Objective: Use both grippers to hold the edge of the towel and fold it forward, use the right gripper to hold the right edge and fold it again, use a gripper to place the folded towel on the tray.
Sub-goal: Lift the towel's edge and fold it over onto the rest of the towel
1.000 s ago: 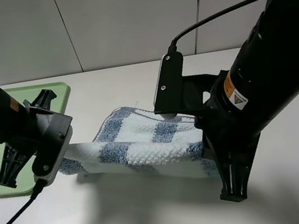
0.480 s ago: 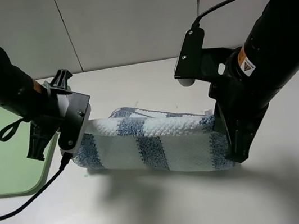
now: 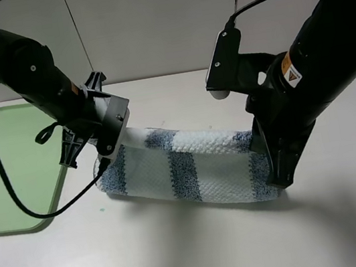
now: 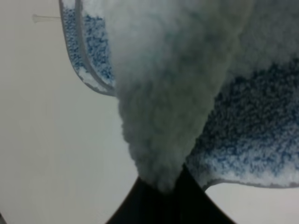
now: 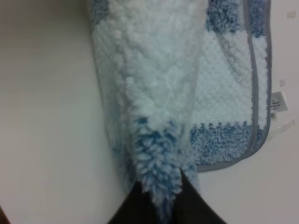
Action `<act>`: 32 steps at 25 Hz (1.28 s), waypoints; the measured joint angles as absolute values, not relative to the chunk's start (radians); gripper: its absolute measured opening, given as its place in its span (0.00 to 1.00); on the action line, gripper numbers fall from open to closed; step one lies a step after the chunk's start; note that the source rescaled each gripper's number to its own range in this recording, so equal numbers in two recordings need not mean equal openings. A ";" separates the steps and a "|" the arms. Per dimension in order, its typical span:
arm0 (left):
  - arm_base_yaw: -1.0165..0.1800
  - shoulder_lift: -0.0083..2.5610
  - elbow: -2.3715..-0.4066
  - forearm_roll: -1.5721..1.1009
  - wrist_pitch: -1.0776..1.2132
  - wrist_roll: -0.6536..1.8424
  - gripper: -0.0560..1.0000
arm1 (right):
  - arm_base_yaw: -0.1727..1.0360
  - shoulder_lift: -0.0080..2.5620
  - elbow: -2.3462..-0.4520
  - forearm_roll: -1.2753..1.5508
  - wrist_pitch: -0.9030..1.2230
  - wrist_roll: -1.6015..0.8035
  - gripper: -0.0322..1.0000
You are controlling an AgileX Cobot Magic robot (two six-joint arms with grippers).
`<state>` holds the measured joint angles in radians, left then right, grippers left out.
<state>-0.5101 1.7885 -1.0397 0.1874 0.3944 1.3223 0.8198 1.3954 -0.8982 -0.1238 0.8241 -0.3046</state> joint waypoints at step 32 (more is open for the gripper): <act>-0.510 1.862 -1.090 0.126 0.167 1.155 0.97 | 0.817 1.506 -0.898 -0.299 0.810 -0.186 1.00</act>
<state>-0.5101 1.8621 -1.0899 0.1261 0.1673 1.1555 0.8168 1.5063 -0.8982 -0.2986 0.8103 -0.1860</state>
